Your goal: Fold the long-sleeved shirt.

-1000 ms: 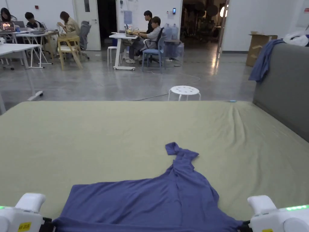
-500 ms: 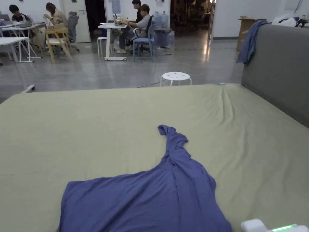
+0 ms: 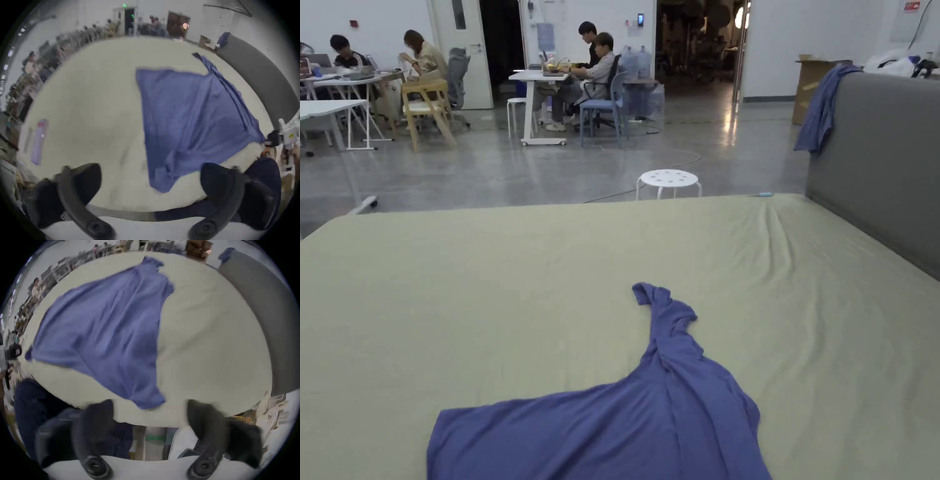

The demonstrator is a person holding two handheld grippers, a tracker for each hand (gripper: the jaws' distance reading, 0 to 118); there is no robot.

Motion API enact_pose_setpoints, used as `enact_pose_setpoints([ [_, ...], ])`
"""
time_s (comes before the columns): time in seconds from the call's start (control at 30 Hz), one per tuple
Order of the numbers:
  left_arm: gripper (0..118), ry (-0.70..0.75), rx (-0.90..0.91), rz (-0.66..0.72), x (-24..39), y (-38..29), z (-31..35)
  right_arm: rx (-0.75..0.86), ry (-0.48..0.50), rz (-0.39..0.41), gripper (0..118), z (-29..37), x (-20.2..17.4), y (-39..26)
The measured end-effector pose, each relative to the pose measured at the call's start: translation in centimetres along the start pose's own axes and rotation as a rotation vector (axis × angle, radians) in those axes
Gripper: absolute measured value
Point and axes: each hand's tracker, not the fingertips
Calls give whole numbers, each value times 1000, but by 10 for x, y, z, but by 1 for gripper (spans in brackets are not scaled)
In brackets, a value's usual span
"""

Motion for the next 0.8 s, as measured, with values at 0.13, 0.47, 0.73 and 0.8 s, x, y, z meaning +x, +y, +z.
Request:
enact_pose_setpoints([
  [0.13,118,-37,242,53,13,18,58,268,81,-63,109,78,12,1],
  [0.47,0,-78,204,19,91,59,27,211,243,-226,0,38,-3,84],
  [0.73,0,-77,173,46,95,83,-35,367,203,-173,117,-57,-11,380],
  [0.8,0,-72,166,65,94,77,-48,299,200,-186,117,-104,-13,465],
])
